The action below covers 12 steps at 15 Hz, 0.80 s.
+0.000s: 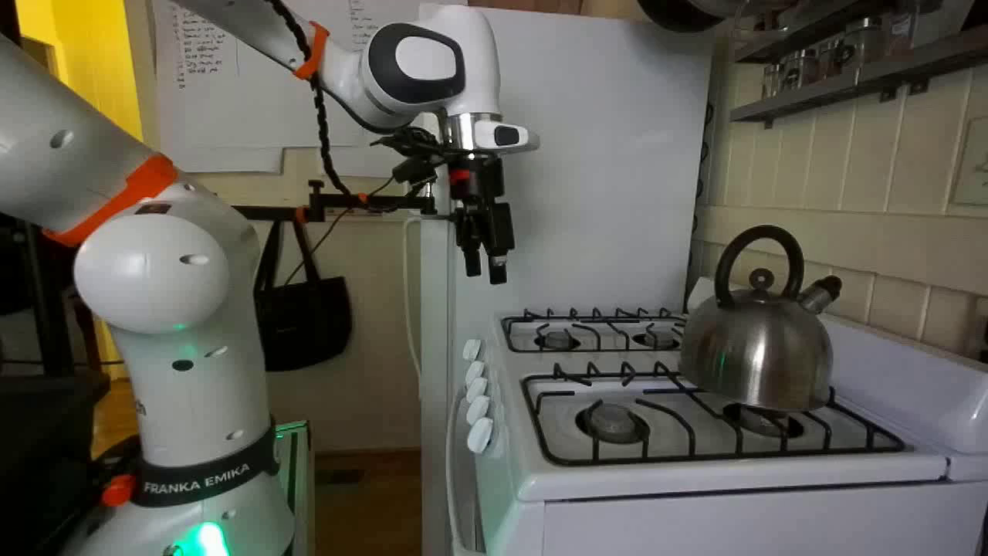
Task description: Move the kettle to the left.
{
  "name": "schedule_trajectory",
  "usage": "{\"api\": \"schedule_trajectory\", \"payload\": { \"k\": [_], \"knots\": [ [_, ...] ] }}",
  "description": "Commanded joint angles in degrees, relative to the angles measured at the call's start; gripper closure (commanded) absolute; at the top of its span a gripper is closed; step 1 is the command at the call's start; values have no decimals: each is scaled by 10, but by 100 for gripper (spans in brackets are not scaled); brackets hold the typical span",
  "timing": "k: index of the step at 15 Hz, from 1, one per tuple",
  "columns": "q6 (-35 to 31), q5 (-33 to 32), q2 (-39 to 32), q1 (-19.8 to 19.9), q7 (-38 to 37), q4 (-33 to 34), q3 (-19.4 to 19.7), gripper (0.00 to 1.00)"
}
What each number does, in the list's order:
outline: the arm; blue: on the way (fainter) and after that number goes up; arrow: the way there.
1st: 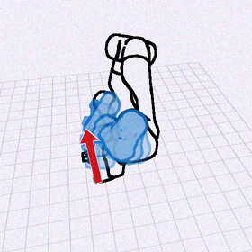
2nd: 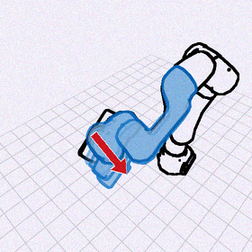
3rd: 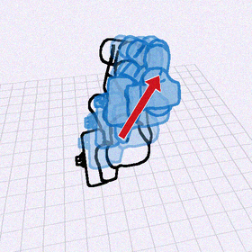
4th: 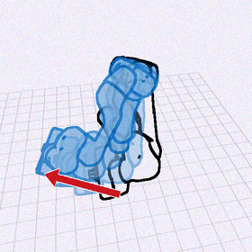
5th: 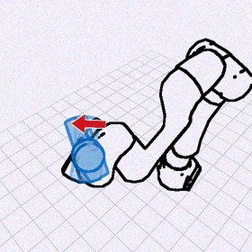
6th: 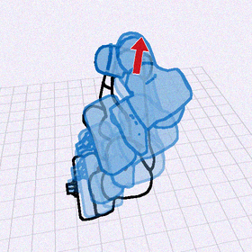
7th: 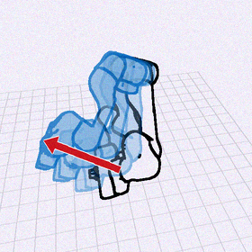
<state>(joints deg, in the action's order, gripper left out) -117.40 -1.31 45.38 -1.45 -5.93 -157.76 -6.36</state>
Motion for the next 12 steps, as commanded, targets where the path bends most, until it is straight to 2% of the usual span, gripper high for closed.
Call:
{"api": "schedule_trajectory", "payload": {
  "k": [1,7,12],
  "knots": [
    [2,-2,-1,-3,-2,0,3,0],
    [2,-2,-3,-3,-2,-1,3,0],
    [-40,-18,-90,19,-61,62,-24,0]
  ]
}}
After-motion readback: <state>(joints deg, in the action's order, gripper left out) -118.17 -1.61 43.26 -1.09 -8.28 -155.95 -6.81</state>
